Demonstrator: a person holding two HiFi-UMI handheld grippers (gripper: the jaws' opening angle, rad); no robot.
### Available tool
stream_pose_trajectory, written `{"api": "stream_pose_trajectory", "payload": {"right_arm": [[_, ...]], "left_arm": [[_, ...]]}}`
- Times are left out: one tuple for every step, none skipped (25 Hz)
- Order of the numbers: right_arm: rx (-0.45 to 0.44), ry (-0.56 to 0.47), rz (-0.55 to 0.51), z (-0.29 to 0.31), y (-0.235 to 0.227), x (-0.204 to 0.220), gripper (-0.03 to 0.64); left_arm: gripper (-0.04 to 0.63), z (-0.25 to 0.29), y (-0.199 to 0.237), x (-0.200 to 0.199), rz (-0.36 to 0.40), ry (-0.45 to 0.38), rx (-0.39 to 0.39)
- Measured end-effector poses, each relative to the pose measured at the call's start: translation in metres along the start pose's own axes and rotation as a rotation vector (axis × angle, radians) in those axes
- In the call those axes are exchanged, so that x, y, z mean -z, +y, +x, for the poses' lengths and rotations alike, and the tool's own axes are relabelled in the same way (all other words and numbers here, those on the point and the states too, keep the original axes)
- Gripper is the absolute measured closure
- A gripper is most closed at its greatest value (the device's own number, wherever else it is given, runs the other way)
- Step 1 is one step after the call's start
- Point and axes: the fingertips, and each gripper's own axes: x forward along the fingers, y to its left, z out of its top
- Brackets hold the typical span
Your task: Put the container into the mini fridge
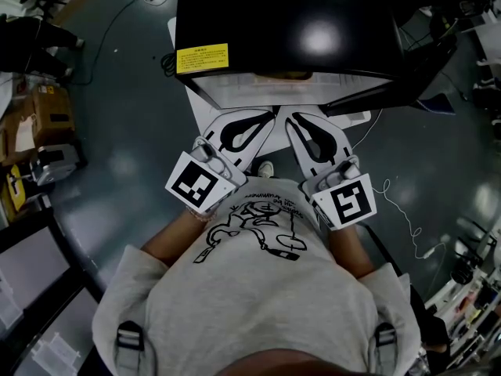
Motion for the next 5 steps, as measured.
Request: {"api": "stream_pose_trajectory", "payload": {"right_arm": [[0.000,0.000,-0.001,-0.0006,0.0005,-0.0003,0.561],[0.000,-0.001,-0.001,-0.0013,0.0007,-0.0006,0.561],[0.000,-0.002,-0.001,-0.0019,0.0008,-0.0009,0.561],[0.001,-0.002,-0.001,-0.0025,0.0010,-0.0011,0.561],[0.001,-0.003,-0.001,-0.0030,0.0011,-0.0013,0.561]], "left_arm": [[0.578,-0.0006,-0.0004,-0.0004,0.001,-0.001,-0.001],[0.578,-0.0009,-0.0008,-0.0008,0.002,-0.001,-0.002],[0.578,-0.0012,-0.0013,-0.0011,0.003,-0.001,-0.002],[0.578,-0.0016,-0.0017,-0.0013,0.003,0.000,-0.003],[0.577,-0.0019,-0.0020,-0.0016,0.003,0.001,-0.004]]}}
